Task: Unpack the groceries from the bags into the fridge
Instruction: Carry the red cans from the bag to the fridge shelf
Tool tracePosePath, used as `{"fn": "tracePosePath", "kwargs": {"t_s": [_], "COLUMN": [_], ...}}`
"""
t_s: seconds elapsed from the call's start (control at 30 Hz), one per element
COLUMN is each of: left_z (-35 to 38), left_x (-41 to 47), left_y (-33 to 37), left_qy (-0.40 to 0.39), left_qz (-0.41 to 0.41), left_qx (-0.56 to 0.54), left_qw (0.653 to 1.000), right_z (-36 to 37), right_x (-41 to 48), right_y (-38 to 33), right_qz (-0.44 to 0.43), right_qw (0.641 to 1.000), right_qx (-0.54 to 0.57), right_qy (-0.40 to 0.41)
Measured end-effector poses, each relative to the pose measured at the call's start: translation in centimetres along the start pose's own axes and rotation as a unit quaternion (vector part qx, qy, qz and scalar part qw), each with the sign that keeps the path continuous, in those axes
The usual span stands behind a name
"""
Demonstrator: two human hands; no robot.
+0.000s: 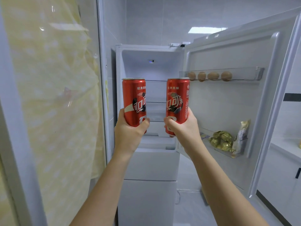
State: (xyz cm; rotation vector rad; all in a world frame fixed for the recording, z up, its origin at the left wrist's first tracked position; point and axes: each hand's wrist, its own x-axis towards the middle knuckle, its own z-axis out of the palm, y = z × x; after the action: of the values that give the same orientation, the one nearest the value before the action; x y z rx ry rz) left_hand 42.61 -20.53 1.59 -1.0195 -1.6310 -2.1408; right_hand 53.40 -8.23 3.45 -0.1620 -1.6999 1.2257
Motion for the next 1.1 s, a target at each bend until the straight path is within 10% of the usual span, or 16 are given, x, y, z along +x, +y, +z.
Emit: {"fn": "tracePosePath", "kwargs": {"t_s": [1.1], "left_z": [5.8], "left_x": [27.1], "left_y": [-27.0], "left_qy": [-0.024], "left_qz": [-0.032], "left_qx": [0.025], "left_qw": [0.999], "right_z": [12.3], "right_x": [26.8], "right_y": [23.5], "right_qz": [0.033], "right_qw": [0.998], "right_qx": [-0.004], "right_qy": [0.062]}}
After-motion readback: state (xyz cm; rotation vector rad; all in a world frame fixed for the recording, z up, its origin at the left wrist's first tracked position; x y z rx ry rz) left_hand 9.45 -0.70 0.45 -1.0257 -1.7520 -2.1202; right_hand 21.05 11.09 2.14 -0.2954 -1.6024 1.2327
